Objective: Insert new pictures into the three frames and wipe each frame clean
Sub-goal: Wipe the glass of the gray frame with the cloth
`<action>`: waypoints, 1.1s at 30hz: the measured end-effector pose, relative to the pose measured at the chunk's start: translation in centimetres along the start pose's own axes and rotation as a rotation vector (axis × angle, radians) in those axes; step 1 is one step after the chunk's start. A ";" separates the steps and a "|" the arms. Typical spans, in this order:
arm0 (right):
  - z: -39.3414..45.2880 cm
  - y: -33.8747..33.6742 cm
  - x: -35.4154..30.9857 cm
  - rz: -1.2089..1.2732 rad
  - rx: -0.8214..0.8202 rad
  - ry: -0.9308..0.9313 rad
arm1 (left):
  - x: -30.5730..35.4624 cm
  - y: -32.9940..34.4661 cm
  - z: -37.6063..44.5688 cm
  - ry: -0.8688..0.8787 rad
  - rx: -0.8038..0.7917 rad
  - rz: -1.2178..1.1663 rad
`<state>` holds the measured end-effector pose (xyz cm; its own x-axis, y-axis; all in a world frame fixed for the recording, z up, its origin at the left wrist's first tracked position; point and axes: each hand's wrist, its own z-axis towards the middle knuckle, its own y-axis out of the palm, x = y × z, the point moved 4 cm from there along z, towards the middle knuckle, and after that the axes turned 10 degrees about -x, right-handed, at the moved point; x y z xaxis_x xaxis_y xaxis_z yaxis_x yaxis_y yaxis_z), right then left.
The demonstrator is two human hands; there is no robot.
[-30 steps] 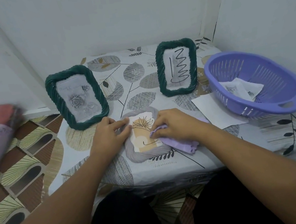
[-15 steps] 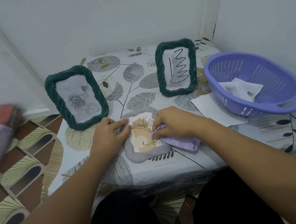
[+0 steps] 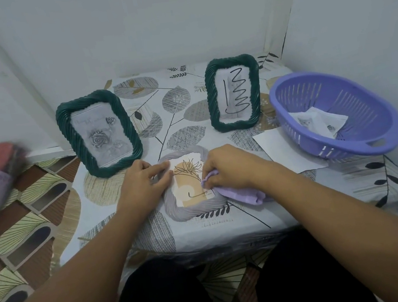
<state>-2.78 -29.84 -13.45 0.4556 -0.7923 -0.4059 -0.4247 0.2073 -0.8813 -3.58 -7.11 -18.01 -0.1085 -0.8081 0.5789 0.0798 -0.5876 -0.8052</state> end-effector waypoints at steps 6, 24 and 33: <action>-1.1 0.0 0.1 0.088 -0.104 -0.067 | -0.2 0.1 0.1 0.007 -0.003 0.007; -1.0 0.5 -0.1 0.255 -0.006 -0.086 | -0.2 0.2 0.0 0.011 0.018 -0.022; -0.4 0.5 -0.1 0.268 0.011 -0.091 | -0.2 0.2 0.0 0.009 0.014 -0.019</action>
<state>-3.36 -29.85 -13.71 0.3966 -0.6535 -0.6447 -0.5317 0.4090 -0.7416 -3.51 -7.04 -18.26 -0.1193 -0.7967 0.5925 0.0917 -0.6031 -0.7924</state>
